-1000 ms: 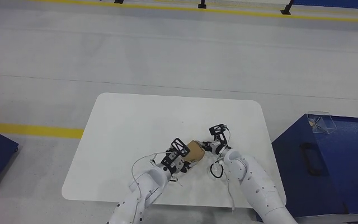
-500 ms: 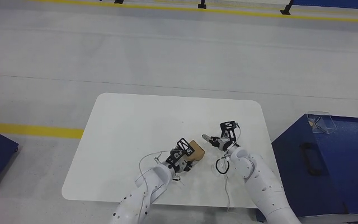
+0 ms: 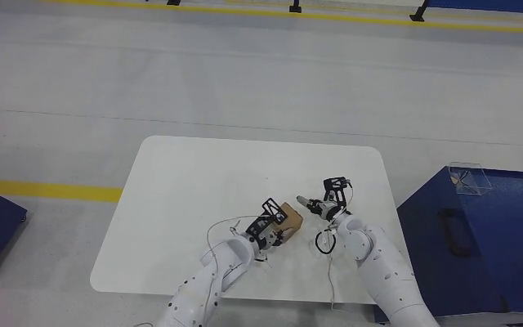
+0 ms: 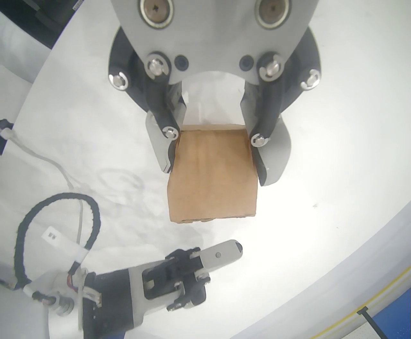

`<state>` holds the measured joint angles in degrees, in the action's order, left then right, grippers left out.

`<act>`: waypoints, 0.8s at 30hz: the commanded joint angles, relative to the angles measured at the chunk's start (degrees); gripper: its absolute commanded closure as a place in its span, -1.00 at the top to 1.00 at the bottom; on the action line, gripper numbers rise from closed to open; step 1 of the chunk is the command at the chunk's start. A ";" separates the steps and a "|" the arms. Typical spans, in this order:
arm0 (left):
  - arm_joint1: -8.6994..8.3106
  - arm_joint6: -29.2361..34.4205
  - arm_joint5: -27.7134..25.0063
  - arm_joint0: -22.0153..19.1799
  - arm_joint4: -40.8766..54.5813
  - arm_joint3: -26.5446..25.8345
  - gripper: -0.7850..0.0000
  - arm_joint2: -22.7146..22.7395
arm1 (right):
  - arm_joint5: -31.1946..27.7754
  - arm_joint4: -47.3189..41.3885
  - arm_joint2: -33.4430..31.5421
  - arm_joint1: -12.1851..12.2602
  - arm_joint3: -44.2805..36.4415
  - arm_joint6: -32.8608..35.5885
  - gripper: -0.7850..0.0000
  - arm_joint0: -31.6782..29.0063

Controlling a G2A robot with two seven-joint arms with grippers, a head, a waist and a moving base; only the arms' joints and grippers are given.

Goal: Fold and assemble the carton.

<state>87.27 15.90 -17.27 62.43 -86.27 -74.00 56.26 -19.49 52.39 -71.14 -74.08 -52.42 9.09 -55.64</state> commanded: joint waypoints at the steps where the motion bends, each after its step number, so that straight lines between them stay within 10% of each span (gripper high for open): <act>1: 0.13 -1.03 0.78 1.10 5.46 -1.83 -1.00 1.32 | 0.00 0.00 0.00 0.00 0.00 0.00 1.00 0.00; 9: 1.36 10.64 8.64 2.46 47.05 -2.97 -1.00 9.58 | 0.00 0.00 0.00 0.00 0.00 0.00 1.00 0.00; 19: 1.35 20.22 14.82 -1.84 60.13 6.12 -1.00 11.79 | 0.00 0.00 0.00 0.00 0.00 0.00 1.00 0.00; 21: 1.26 20.38 15.88 -2.40 59.60 7.06 -0.04 11.64 | 0.00 0.00 0.00 0.00 0.00 0.00 1.00 0.00; 22: 1.20 20.47 16.44 -2.57 59.47 7.37 1.00 11.64 | 0.00 0.00 0.00 0.00 0.00 0.00 1.00 0.00; 24: 1.03 20.12 17.08 -2.55 59.51 6.98 1.00 12.06 | 0.00 0.00 0.00 0.00 0.00 0.00 1.00 0.00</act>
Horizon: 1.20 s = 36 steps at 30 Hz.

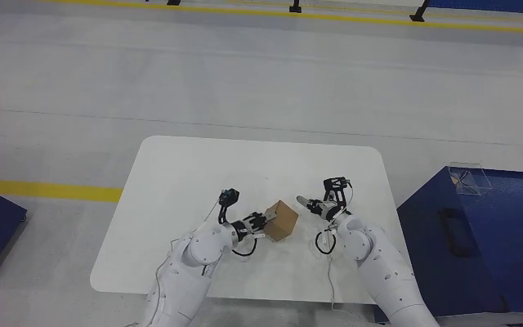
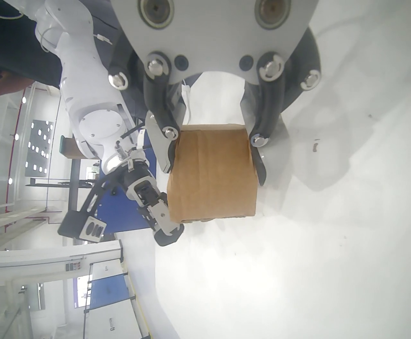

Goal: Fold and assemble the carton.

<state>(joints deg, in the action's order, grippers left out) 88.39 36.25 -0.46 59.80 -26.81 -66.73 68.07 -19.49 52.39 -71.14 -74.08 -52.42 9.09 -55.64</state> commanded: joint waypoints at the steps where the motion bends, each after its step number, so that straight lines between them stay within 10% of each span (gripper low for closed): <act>1: -0.23 -0.81 0.89 0.28 -0.43 -0.85 1.00 0.56 | 0.00 0.00 0.00 0.00 0.00 0.00 1.00 0.00; 11: -1.96 -11.26 4.85 6.72 -10.15 -17.67 1.00 4.06 | 0.00 0.00 0.00 0.00 0.00 0.00 1.00 0.00; 12: -2.05 -13.41 3.15 7.90 -12.59 -19.72 0.82 3.11 | 0.00 0.00 0.00 0.00 0.00 0.00 1.00 0.00; 14: -2.20 -17.85 0.25 9.52 -16.68 -22.95 -0.71 1.69 | 0.00 0.00 0.00 0.00 0.00 0.00 1.00 0.00; 15: -2.33 -20.42 -1.78 10.11 -20.27 -23.95 -1.00 0.65 | 0.00 0.00 0.00 0.00 0.00 0.00 1.00 0.00; 22: -2.23 -35.93 -1.05 11.65 -42.82 -22.56 -1.00 -7.51 | 0.00 0.00 0.00 0.00 0.00 0.00 1.00 0.00; 36: -1.23 -31.63 -0.09 7.47 -39.19 -15.81 -1.00 -9.71 | 0.00 0.00 0.00 0.00 0.00 0.00 1.00 0.00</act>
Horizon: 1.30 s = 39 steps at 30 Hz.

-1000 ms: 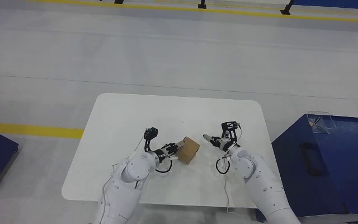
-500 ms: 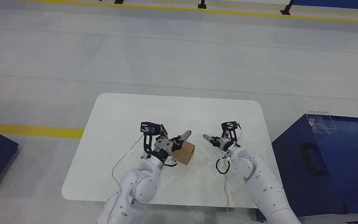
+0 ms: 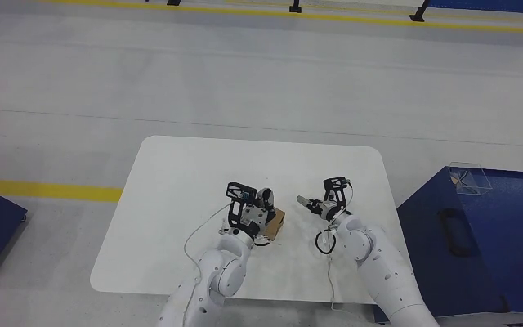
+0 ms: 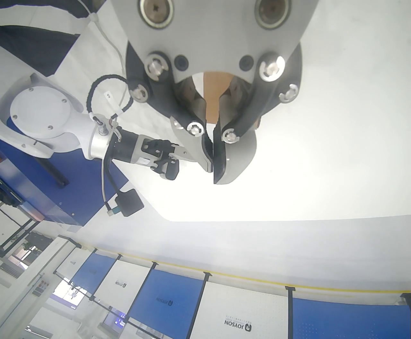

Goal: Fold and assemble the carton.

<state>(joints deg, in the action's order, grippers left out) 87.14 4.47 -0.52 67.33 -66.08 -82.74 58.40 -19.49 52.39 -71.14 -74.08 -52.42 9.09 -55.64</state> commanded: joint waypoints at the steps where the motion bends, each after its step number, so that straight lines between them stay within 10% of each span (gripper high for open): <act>1: 0.04 0.35 -0.10 -0.14 0.13 0.42 -1.00 -0.14 | 0.00 0.00 0.00 0.00 0.00 0.00 1.00 0.00; 39: 1.14 8.92 1.44 -3.24 0.98 7.39 -1.00 -3.16 | 0.00 0.00 0.00 0.00 0.00 0.00 1.00 0.00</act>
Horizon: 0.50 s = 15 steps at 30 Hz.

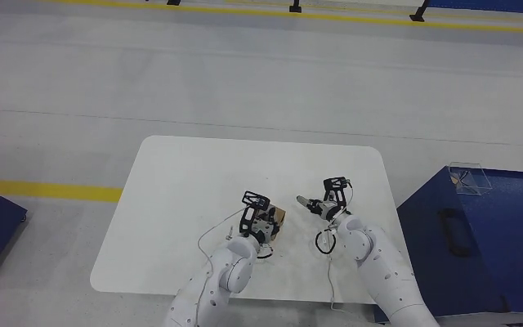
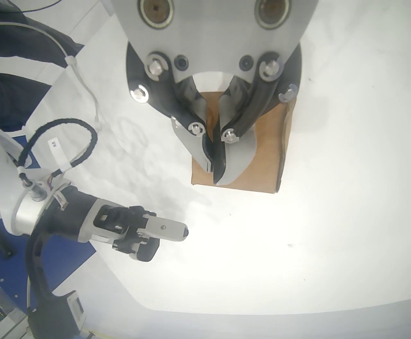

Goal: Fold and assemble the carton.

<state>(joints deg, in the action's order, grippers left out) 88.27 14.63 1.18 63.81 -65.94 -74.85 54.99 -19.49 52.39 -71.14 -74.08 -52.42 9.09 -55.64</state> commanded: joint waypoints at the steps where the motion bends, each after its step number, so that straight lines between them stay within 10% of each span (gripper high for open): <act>1: -0.05 -2.37 -0.52 0.54 0.54 -1.00 -1.00 0.40 | 0.00 0.00 0.00 0.00 0.00 0.00 1.00 0.00; 15: 0.14 -3.07 -0.69 0.59 0.37 0.31 -1.00 0.13 | 0.00 0.00 0.00 0.00 0.00 0.00 1.00 0.00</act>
<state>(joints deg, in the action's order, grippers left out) 88.42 10.43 0.20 64.53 -65.34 -74.91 55.14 -19.49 52.39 -71.14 -74.08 -52.42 9.09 -55.64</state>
